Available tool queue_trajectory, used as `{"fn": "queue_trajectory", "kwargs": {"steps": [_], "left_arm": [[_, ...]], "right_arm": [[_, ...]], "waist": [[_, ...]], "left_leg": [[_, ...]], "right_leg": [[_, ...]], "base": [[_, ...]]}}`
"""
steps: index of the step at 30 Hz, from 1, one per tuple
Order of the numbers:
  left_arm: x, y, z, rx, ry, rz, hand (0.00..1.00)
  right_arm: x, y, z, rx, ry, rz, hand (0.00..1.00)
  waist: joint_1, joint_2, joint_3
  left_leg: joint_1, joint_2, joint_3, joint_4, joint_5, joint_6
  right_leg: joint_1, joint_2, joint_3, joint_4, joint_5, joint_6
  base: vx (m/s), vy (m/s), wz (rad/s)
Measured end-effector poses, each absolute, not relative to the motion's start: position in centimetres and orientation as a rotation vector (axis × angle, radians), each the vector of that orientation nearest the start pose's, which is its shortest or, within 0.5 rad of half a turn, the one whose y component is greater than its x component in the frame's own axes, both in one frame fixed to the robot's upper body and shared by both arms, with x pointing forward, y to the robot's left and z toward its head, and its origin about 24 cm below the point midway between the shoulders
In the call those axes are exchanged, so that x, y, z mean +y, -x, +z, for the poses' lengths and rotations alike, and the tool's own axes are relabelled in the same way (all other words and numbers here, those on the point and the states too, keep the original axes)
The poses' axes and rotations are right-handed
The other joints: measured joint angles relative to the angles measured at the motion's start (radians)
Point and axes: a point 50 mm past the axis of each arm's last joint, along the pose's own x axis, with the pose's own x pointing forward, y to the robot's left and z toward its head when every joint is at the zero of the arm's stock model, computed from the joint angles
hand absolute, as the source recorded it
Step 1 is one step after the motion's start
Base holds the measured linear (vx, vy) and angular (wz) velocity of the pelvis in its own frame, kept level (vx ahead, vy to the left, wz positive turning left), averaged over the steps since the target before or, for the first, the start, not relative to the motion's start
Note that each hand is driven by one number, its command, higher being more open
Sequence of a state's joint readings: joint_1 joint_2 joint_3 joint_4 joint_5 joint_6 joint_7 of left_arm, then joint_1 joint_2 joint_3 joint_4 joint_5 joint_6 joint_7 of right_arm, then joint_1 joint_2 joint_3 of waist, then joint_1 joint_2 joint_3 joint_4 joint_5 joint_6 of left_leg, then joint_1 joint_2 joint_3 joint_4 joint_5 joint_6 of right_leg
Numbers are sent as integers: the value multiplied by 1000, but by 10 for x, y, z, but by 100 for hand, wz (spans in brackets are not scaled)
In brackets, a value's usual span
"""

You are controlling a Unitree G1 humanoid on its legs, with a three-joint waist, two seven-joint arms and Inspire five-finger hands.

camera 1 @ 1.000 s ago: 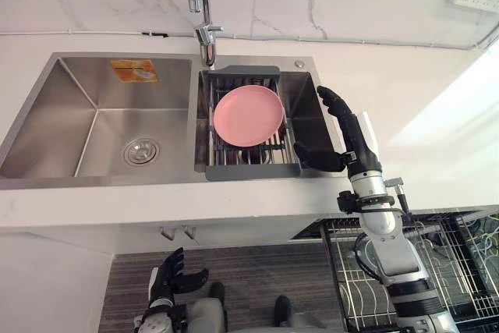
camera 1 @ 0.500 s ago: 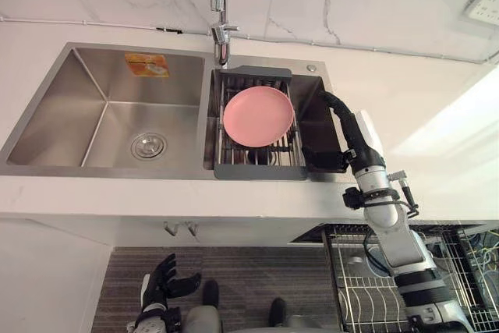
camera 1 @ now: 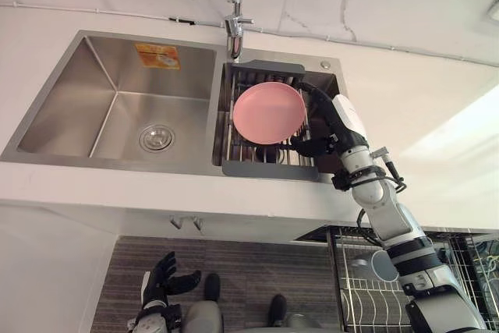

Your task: Walk over to the sink, pick up the cup, carry it to the dishwasher, place the cup inside the dishwasher, then close the dishwasher door

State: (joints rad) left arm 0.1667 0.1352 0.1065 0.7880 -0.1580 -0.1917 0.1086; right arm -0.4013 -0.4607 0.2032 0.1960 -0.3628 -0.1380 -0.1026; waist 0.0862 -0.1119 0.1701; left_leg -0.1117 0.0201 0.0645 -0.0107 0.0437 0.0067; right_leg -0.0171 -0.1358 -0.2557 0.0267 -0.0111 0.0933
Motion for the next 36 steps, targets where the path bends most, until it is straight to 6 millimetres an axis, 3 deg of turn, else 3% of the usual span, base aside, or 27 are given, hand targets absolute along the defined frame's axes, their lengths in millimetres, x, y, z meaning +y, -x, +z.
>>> {"fn": "queue_trajectory", "kwargs": {"steps": [13, 32, 33, 36], "left_arm": [[228, -137, -121, 704, 6, 371, 90], [216, -155, -116, 661, 44, 369, 90], [216, -156, -116, 658, 43, 372, 90], [215, -158, -115, 653, 41, 381, 90]], "right_arm": [[-159, -338, 135, -383, 1066, 174, 90], [-159, -359, 164, -450, 1316, -3, 90], [-157, -361, 167, -461, 1323, -23, 30], [-158, -365, 176, -479, 1326, -72, 30]], "waist": [[9, 12, 61], [15, 49, 115], [16, 51, 125], [20, 56, 140]], "left_leg": [[-30, 9, -11, 30, -15, -1], [-72, 10, -27, 72, -14, -9], [-73, 11, -27, 74, -14, -9], [-85, 11, -33, 82, -17, -13]], "right_leg": [[-6, 8, -18, 2, 4, -6], [-19, 10, -37, 6, 4, -6], [-19, 11, -40, 6, 4, -6], [-22, 11, -47, 6, 4, -6]], "base": [[-18, -4, 4], [-3, -2, 3], [0, 0, 0], [-31, -6, 6]]}}
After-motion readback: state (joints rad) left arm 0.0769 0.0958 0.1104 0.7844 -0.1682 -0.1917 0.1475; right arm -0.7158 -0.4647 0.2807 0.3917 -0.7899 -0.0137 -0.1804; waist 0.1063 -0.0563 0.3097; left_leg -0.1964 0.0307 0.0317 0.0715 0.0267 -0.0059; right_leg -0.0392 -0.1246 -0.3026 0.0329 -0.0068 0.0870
